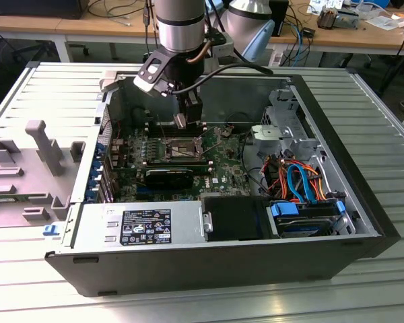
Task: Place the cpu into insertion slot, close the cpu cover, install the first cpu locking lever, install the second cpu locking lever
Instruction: 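Place the cpu into insertion slot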
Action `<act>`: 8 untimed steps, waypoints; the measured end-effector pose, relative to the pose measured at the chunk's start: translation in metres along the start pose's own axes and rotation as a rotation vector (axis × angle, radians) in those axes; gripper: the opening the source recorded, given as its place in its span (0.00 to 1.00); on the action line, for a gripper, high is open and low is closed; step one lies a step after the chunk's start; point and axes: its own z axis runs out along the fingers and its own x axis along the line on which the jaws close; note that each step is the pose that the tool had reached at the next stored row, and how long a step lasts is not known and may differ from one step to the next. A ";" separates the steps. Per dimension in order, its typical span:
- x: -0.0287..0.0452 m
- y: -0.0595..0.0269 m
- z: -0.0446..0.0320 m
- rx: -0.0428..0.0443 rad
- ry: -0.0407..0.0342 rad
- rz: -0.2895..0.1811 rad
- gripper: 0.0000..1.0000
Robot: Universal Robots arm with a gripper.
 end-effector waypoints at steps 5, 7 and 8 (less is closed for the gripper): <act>0.0000 0.0000 0.0000 -0.0001 -0.0007 0.007 0.55; 0.0000 0.0000 0.0000 -0.0002 -0.0009 0.010 0.55; 0.0000 0.0000 0.0001 -0.0002 -0.0010 0.011 0.55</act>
